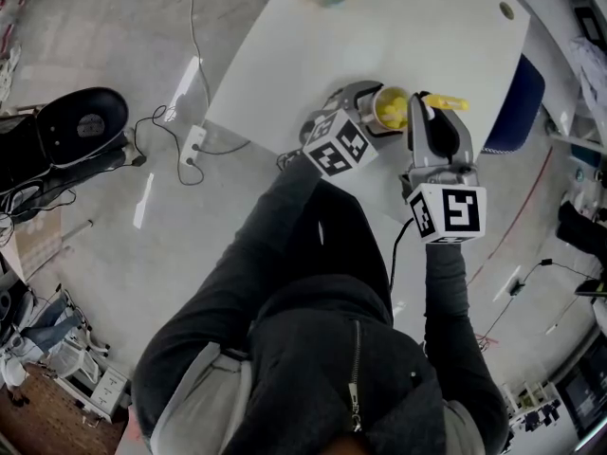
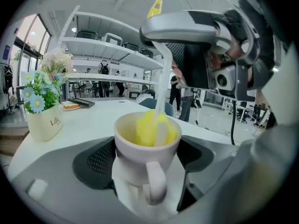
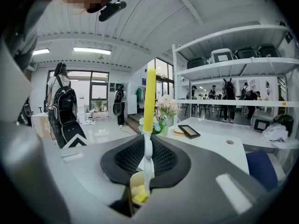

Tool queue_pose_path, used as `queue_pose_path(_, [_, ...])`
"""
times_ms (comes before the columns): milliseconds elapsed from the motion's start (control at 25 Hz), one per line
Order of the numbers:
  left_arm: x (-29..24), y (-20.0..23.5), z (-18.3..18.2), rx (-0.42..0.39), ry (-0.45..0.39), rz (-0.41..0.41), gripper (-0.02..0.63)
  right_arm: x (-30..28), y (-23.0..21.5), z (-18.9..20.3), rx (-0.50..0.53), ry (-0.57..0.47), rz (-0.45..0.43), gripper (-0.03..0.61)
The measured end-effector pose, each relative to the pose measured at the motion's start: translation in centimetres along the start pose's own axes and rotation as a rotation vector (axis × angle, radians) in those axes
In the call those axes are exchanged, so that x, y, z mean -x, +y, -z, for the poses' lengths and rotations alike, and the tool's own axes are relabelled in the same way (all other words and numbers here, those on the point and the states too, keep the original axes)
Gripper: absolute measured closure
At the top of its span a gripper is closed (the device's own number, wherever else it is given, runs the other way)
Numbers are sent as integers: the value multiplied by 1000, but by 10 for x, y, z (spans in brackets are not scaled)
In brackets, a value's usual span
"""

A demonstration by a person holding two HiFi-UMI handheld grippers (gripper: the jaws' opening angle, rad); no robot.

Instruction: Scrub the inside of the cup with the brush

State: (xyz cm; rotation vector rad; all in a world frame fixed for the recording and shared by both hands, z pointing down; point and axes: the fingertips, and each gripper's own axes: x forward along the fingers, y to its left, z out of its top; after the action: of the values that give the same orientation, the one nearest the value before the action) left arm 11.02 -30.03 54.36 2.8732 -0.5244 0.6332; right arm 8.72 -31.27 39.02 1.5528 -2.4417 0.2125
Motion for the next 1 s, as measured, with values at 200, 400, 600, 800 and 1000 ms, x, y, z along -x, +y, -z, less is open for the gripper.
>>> queue_pose_path(200, [1, 0, 2, 4, 0, -2, 199, 1, 12, 4, -66, -4, -2, 538])
queue_pose_path(400, [1, 3, 2, 5, -4, -2, 199, -11, 15, 1, -113, -29, -1, 535])
queue_pose_path(600, [1, 4, 0, 8, -12, -8, 199, -29, 11, -7, -98, -59, 14, 535])
queue_pose_path(800, [1, 4, -1, 14, -16, -18, 199, -39, -3, -9, -74, -83, 34, 538])
queue_pose_path(1000, [0, 5, -2, 16, -16, -23, 199, -34, -7, -4, -10, -61, 57, 538])
